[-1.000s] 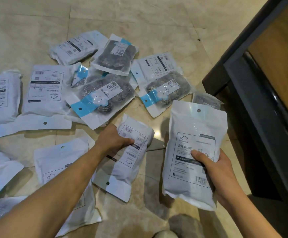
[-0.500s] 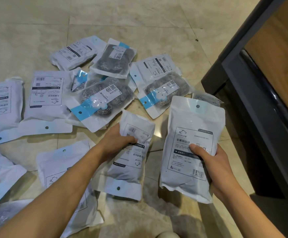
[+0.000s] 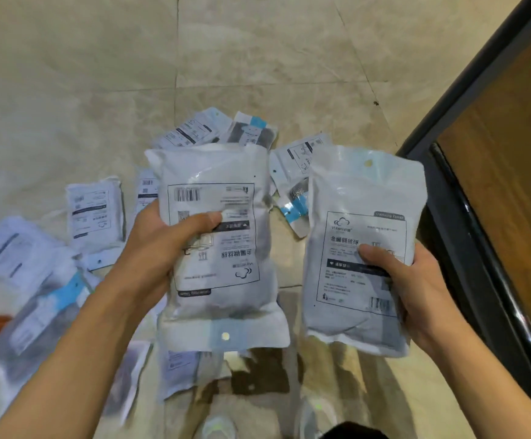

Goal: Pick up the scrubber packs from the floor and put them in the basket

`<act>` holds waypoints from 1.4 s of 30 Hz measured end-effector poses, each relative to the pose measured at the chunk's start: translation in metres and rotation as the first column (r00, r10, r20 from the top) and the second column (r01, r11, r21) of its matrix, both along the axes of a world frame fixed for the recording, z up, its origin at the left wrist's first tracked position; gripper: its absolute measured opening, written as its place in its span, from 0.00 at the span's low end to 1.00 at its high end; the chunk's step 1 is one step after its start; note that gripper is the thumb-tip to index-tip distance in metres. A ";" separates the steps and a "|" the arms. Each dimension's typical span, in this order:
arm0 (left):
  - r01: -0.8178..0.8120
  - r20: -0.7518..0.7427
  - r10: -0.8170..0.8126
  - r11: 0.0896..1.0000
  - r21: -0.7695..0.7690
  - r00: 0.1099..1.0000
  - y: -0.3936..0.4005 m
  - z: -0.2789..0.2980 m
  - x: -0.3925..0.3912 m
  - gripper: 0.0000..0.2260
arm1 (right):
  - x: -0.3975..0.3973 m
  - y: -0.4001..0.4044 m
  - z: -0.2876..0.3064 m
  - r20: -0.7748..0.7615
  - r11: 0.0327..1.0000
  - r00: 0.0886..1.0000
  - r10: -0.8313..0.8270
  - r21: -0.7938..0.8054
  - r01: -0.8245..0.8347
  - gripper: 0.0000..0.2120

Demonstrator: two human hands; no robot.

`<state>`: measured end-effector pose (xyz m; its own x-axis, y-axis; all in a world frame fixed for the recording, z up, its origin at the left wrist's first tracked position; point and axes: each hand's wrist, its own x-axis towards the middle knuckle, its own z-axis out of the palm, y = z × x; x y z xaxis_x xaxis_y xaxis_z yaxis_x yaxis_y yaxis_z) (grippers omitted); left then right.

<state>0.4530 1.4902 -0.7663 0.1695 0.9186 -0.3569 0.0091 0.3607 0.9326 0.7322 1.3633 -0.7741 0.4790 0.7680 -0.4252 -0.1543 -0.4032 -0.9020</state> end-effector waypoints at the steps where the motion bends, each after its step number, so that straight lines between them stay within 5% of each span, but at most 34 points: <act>1: -0.001 -0.006 0.001 1.000 0.011 1.000 -0.002 0.033 -0.006 0.16 | -0.004 0.000 0.031 0.004 1.000 1.000 0.020 0.004 -0.020 0.09; 6: 0.004 -0.002 -0.004 0.999 0.044 1.000 -0.014 0.226 -0.022 0.22 | -0.021 -0.002 0.215 0.021 0.994 0.994 0.107 0.034 -0.108 0.11; 10: -0.017 0.005 0.016 0.998 0.059 1.000 -0.032 0.398 -0.022 0.13 | -0.026 -0.009 0.382 0.025 0.988 0.991 0.128 0.080 -0.130 0.13; 13: -0.011 0.050 0.007 0.998 0.067 0.999 -0.049 0.510 -0.020 0.15 | -0.024 -0.018 0.494 0.007 0.985 0.991 0.131 0.110 -0.131 0.12; 20: -0.012 0.125 -0.001 0.994 0.108 0.992 -0.077 0.680 -0.020 0.17 | -0.022 -0.044 0.669 0.070 0.979 0.992 0.102 0.171 -0.112 0.14; 28: 0.038 0.088 -0.059 0.974 0.225 0.994 -0.086 0.768 -0.008 0.20 | -0.017 -0.068 0.750 -0.016 0.954 0.997 0.076 0.291 -0.068 0.16; 36: 0.096 0.130 -0.129 0.968 0.232 0.983 -0.099 0.785 0.032 0.17 | 0.005 -0.091 0.769 -0.049 0.939 0.996 0.068 0.341 -0.047 0.23; 42: 0.247 0.121 -0.285 0.935 0.255 0.951 -0.103 0.792 0.062 0.20 | 0.015 -0.137 0.780 -0.019 0.922 0.993 -0.113 0.370 0.112 0.22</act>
